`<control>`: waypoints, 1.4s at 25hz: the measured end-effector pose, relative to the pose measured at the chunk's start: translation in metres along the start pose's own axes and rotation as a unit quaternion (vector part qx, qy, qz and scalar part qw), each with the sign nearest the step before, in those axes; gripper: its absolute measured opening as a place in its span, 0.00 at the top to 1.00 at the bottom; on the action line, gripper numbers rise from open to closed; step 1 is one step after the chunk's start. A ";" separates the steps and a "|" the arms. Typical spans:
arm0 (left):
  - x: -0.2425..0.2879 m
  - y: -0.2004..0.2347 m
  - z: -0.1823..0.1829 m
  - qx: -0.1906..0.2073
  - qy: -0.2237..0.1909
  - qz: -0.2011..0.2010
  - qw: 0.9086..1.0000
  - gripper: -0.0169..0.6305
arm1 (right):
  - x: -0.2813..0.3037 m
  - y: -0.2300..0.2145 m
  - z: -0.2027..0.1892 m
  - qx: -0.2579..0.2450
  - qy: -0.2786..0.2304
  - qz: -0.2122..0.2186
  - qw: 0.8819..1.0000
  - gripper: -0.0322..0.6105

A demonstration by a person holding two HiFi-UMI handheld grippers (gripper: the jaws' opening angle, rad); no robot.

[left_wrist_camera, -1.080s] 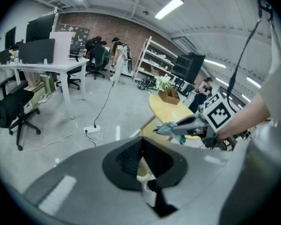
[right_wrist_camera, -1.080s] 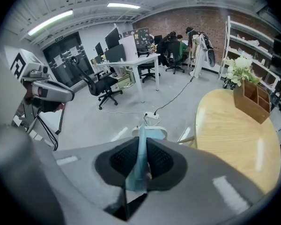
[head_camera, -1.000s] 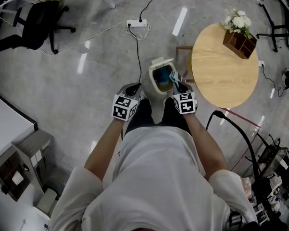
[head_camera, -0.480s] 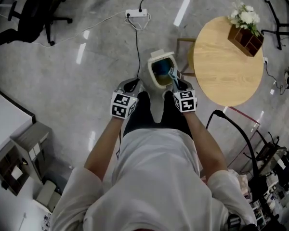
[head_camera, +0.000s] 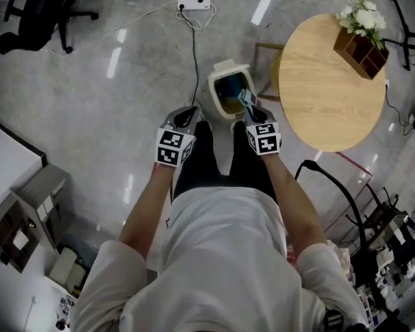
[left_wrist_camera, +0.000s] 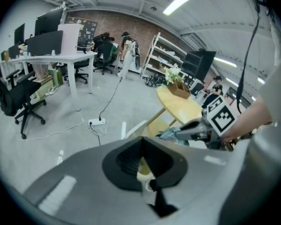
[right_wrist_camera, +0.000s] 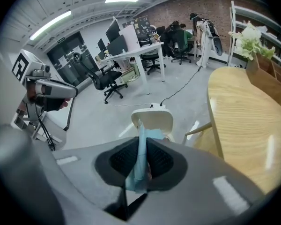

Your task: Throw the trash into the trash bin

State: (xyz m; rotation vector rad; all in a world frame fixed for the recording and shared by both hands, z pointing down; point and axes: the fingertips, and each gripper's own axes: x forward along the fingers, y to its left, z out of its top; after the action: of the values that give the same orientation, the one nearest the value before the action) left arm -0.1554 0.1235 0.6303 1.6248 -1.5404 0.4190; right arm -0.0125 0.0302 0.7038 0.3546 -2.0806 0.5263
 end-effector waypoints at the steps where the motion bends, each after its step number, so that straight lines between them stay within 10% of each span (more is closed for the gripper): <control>1: 0.003 0.001 -0.003 0.000 0.002 0.001 1.000 0.97 | 0.004 -0.001 -0.003 0.002 0.001 0.002 1.000 0.87; 35: 0.100 0.032 -0.090 -0.021 0.012 0.014 1.000 0.97 | 0.148 -0.033 -0.093 0.057 0.015 0.034 0.998 0.87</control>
State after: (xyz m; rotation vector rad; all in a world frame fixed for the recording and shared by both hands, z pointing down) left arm -0.1398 0.1288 0.7677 1.5626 -1.5464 0.4172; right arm -0.0086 0.0406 0.8814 0.3414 -2.0436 0.6885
